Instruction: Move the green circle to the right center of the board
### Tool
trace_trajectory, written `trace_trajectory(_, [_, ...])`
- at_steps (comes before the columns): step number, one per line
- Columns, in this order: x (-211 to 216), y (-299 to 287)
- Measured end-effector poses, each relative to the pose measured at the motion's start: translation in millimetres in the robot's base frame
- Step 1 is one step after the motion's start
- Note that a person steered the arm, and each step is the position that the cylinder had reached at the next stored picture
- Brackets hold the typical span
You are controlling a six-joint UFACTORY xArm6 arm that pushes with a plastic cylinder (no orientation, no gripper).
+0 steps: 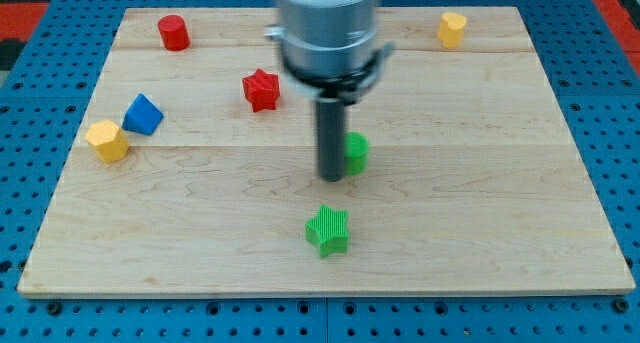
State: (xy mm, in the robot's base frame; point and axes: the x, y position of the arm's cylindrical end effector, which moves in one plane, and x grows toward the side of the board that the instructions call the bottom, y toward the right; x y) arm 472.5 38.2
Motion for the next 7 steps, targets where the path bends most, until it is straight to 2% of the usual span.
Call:
trace_trajectory(1, [-23, 45])
trace_trajectory(2, [-21, 7])
trace_trajectory(3, [-51, 31])
trace_trajectory(5, [-78, 137])
trace_trajectory(6, [-95, 142])
trace_trajectory(7, [-95, 119])
